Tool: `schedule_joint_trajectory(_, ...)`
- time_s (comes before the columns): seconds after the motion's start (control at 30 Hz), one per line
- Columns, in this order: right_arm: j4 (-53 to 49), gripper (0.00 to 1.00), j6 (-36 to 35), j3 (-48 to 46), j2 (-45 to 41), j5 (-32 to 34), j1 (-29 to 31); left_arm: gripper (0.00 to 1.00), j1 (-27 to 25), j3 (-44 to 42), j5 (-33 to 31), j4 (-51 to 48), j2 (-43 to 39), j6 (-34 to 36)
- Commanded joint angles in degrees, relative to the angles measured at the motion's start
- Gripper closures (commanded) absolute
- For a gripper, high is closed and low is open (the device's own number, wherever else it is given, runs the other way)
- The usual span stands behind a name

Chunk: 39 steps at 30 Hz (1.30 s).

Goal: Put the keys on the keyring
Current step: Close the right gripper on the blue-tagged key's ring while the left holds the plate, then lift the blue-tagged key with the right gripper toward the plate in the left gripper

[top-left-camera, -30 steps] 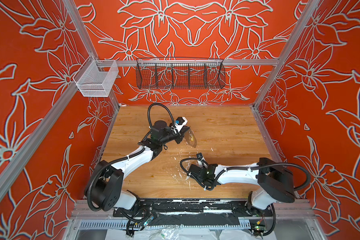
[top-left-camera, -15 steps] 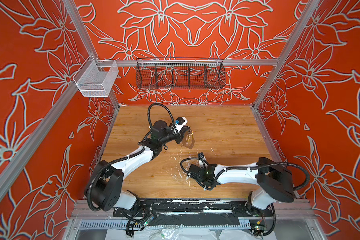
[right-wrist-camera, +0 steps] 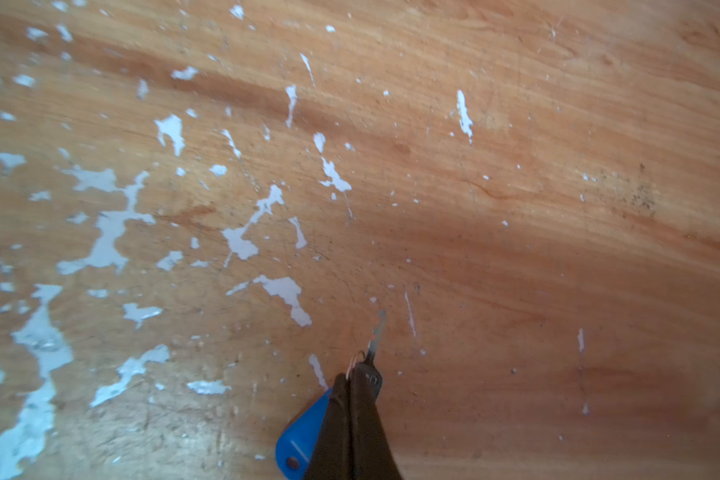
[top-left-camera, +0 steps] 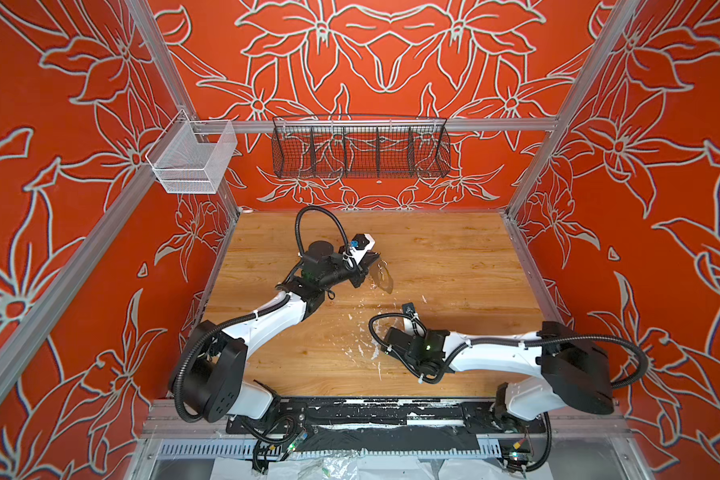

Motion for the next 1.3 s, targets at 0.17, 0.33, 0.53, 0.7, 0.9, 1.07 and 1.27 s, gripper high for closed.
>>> schedule_joint_trajectory(0.17, 37.15, 1.00, -17.67, -19.63, -20.05, -5.74, -4.06, 1.00, -0.23, 0.93, 1.55, 1.78, -0.34, 0.05)
schedule_joint_trajectory(0.33, 56.76, 1.00, -23.24, -30.48, -28.11, -22.54, -15.26, 1.00, -0.28, 0.75, 1.90, 1.88, -0.82, -0.17)
schedule_joint_trajectory(0.53, 67.54, 1.00, -29.36, -32.73, -30.04, -30.69, -17.85, 1.00, -0.24, -0.07, 2.57, 2.48, -1.64, -0.33)
schedule_joint_trajectory(0.7, 74.49, 1.00, -31.17, -29.62, -24.16, -32.07, -18.25, 1.00, -0.24, -0.73, 3.32, 3.16, -2.32, -0.39)
schedule_joint_trajectory(0.9, 86.95, 1.00, -38.69, -28.93, -16.72, -42.59, -21.68, 1.00, -0.28, -2.25, 3.47, 3.63, -4.40, 0.52)
schedule_joint_trajectory(1.07, 92.27, 1.00, -43.47, -29.18, -14.55, -53.42, -27.07, 1.00, -0.25, -3.54, 5.75, 4.93, -5.37, 0.66)
schedule_joint_trajectory(1.27, 88.87, 1.00, -44.67, -28.90, -19.14, -58.80, -31.65, 1.00, -0.23, -3.98, 8.58, 5.34, -5.64, 1.01)
